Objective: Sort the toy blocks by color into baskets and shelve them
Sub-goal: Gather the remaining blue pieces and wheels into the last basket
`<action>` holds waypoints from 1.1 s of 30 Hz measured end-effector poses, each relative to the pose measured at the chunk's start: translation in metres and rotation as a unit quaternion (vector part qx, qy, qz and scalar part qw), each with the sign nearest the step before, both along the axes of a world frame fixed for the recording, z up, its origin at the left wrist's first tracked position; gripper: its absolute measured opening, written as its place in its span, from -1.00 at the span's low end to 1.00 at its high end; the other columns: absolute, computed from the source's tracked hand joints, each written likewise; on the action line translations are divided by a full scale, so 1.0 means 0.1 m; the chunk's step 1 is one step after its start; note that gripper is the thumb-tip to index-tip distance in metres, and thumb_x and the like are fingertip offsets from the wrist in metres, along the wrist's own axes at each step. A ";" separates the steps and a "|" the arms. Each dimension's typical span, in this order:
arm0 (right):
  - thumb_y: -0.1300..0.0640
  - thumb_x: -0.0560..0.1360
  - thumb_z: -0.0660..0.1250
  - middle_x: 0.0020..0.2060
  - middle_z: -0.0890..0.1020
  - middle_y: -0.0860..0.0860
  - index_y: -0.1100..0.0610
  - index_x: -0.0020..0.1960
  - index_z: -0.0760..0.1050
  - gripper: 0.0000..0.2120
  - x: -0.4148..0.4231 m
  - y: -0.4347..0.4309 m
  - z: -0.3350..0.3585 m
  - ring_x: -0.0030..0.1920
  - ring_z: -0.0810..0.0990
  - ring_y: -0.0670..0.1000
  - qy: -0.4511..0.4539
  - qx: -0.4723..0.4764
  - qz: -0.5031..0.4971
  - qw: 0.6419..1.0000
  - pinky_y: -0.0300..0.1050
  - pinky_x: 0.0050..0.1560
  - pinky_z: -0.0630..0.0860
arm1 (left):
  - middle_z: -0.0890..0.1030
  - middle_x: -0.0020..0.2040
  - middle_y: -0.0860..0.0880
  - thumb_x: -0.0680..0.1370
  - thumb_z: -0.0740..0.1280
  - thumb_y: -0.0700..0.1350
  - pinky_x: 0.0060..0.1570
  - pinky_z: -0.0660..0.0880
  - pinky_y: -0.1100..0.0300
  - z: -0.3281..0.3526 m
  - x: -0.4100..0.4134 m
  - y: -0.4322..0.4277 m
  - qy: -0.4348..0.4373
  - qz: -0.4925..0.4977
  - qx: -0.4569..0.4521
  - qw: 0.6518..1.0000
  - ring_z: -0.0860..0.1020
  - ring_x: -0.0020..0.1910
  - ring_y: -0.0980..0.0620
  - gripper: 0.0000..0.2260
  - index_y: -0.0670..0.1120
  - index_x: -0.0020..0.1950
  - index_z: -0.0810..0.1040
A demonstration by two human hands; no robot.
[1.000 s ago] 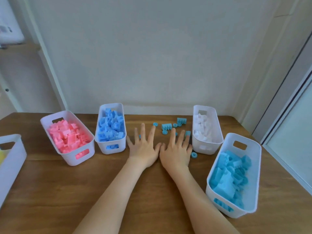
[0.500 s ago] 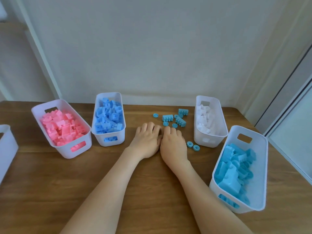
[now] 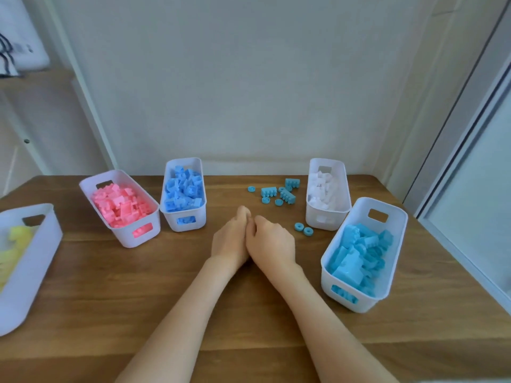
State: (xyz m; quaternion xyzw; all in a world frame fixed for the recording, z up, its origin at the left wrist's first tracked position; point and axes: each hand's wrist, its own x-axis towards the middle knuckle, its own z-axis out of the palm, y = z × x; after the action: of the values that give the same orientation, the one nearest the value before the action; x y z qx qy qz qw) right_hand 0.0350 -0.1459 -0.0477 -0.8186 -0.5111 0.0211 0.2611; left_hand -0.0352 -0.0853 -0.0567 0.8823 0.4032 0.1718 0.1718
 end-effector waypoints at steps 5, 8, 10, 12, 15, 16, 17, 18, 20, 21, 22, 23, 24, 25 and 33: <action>-0.03 0.62 0.05 -0.41 0.49 -0.06 0.04 -0.19 0.41 -0.71 -0.16 -0.31 0.51 -0.37 0.50 -0.08 0.009 0.098 0.073 0.992 -0.18 -0.32 0.47 | 0.43 0.34 -0.22 0.56 0.21 -0.37 0.11 0.33 0.35 0.21 -0.01 -0.38 -0.068 -0.006 -0.062 0.996 0.42 0.33 -0.14 -0.62 -0.27 0.39 0.31; 0.01 0.59 0.09 -0.47 0.43 -0.04 0.08 -0.34 0.31 -0.65 0.11 -0.52 0.75 -0.38 0.44 0.02 0.043 0.153 0.032 0.987 -0.12 -0.35 0.34 | 0.54 0.21 -0.19 0.56 0.22 -0.34 0.01 0.39 0.31 0.50 0.19 -0.63 -0.102 -0.059 -0.016 0.993 0.51 0.21 -0.14 -0.66 -0.21 0.34 0.37; 0.05 0.58 0.12 -0.46 0.45 0.03 0.14 -0.37 0.32 -0.64 0.41 -0.65 0.84 -0.35 0.44 0.07 0.080 0.171 -0.020 0.982 -0.10 -0.30 0.34 | 0.59 -0.11 -0.01 0.60 0.15 -0.22 -0.27 0.43 0.26 0.65 0.37 -0.76 -0.128 -0.090 0.008 0.988 0.59 -0.12 -0.01 -0.81 -0.08 0.20 0.38; 0.10 0.56 0.12 -0.42 0.47 0.11 0.17 -0.38 0.30 -0.65 0.74 -0.80 0.89 -0.32 0.42 0.11 0.091 0.156 -0.075 0.981 -0.09 -0.29 0.32 | 0.49 -0.24 0.06 0.64 0.11 -0.14 -0.41 0.29 0.28 0.72 0.57 -0.94 -0.162 -0.122 -0.023 0.979 0.49 -0.29 0.12 -0.89 -0.04 0.15 0.31; 0.16 0.55 0.10 -0.31 0.53 0.14 0.27 -0.26 0.46 -0.71 1.17 -0.97 0.79 -0.22 0.44 0.16 0.119 0.076 -0.125 0.982 -0.04 -0.22 0.32 | 0.40 -0.21 0.03 0.63 0.12 -0.19 -0.42 0.22 0.29 0.74 0.84 -1.18 -0.131 -0.166 -0.070 0.975 0.39 -0.33 0.11 -0.79 -0.05 0.25 0.23; 0.16 0.53 0.11 -0.28 0.55 0.15 0.30 -0.21 0.50 -0.71 1.26 -1.01 0.72 -0.22 0.45 0.14 0.142 0.064 -0.141 0.978 -0.05 -0.23 0.33 | 0.37 -0.17 0.02 0.61 0.13 -0.24 -0.43 0.21 0.29 0.72 0.91 -1.22 -0.110 -0.172 -0.084 0.975 0.36 -0.33 0.12 -0.73 -0.05 0.26 0.18; 0.15 0.52 0.11 -0.27 0.56 0.16 0.33 -0.18 0.50 -0.70 1.34 -1.06 0.66 -0.24 0.44 0.10 0.168 0.064 -0.153 0.972 -0.07 -0.25 0.31 | 0.34 -0.10 0.01 0.58 0.14 -0.29 -0.43 0.22 0.28 0.70 0.99 -1.26 -0.093 -0.172 -0.095 0.976 0.35 -0.30 0.12 -0.67 -0.04 0.26 0.14; 0.15 0.52 0.11 -0.27 0.56 0.17 0.35 -0.17 0.49 -0.69 1.36 -1.09 0.60 -0.26 0.41 0.08 0.183 0.065 -0.159 0.968 -0.08 -0.27 0.29 | 0.31 -0.02 -0.01 0.56 0.15 -0.33 -0.42 0.23 0.28 0.67 1.03 -1.28 -0.073 -0.168 -0.101 0.978 0.35 -0.25 0.11 -0.62 -0.03 0.27 0.10; 0.17 0.54 0.08 -0.24 0.53 0.17 0.32 -0.18 0.45 -0.72 1.37 -1.12 0.54 -0.24 0.38 0.07 0.177 0.046 -0.155 0.971 -0.08 -0.26 0.27 | 0.29 0.09 -0.06 0.54 0.17 -0.35 -0.40 0.26 0.28 0.62 1.11 -1.30 -0.053 -0.162 -0.102 0.980 0.36 -0.14 0.08 -0.56 -0.05 0.31 0.08; 0.17 0.57 0.07 -0.23 0.50 0.13 0.26 -0.16 0.44 -0.75 1.36 -1.12 0.53 -0.22 0.37 0.08 0.162 0.035 -0.149 0.975 -0.08 -0.24 0.28 | 0.30 0.14 -0.08 0.56 0.18 -0.32 -0.37 0.28 0.28 0.60 1.12 -1.30 -0.052 -0.165 -0.097 0.980 0.37 -0.11 0.08 -0.57 -0.06 0.32 0.08; 0.16 0.58 0.07 -0.22 0.48 0.10 0.20 -0.13 0.44 -0.77 1.32 -1.12 0.55 -0.19 0.38 0.08 0.161 0.033 -0.151 0.975 -0.09 -0.22 0.30 | 0.33 0.17 -0.10 0.57 0.18 -0.29 -0.32 0.30 0.29 0.58 1.12 -1.29 -0.055 -0.168 -0.096 0.980 0.39 -0.08 0.08 -0.60 -0.07 0.32 0.09; 0.13 0.59 0.06 -0.20 0.48 0.09 0.18 -0.08 0.47 -0.77 1.31 -1.11 0.55 -0.17 0.39 0.08 0.153 0.025 -0.152 0.976 -0.10 -0.19 0.32 | 0.35 0.18 -0.12 0.58 0.18 -0.26 -0.25 0.33 0.29 0.57 1.12 -1.27 -0.060 -0.170 -0.099 0.979 0.41 -0.05 0.07 -0.63 -0.07 0.31 0.11; 0.11 0.59 0.06 -0.15 0.52 0.10 0.18 -0.03 0.50 -0.74 1.30 -1.10 0.55 -0.16 0.40 0.07 0.152 0.018 -0.157 0.976 -0.09 -0.16 0.35 | 0.36 0.19 -0.13 0.59 0.17 -0.23 -0.19 0.34 0.27 0.56 1.11 -1.25 -0.062 -0.174 -0.105 0.977 0.42 -0.02 0.06 -0.67 -0.07 0.30 0.13; 0.09 0.59 0.06 -0.10 0.56 0.13 0.19 0.02 0.52 -0.71 1.31 -1.07 0.52 -0.16 0.41 0.07 0.139 0.014 -0.156 0.978 -0.06 -0.14 0.36 | 0.38 0.20 -0.12 0.61 0.15 -0.21 -0.16 0.35 0.24 0.55 1.08 -1.22 -0.063 -0.178 -0.105 0.976 0.44 0.00 0.05 -0.71 -0.06 0.29 0.16; 0.19 0.60 0.05 -0.20 0.49 0.09 0.25 0.08 0.47 -0.75 1.29 -0.95 0.43 -0.23 0.48 0.08 0.164 0.002 -0.155 0.974 -0.11 -0.28 0.41 | 0.43 0.19 0.07 0.64 0.13 -0.15 0.01 0.35 0.37 0.51 0.66 -0.89 -0.136 -0.136 -0.029 0.981 0.44 0.11 0.17 -0.80 -0.03 0.23 0.45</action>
State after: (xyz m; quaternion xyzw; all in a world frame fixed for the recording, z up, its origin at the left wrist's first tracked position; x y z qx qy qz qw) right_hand 0.1636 -0.2404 -0.0049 -0.8726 -0.3284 0.1130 0.3434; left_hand 0.0311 -0.1743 -0.0061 0.8920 0.2569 0.2530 0.2727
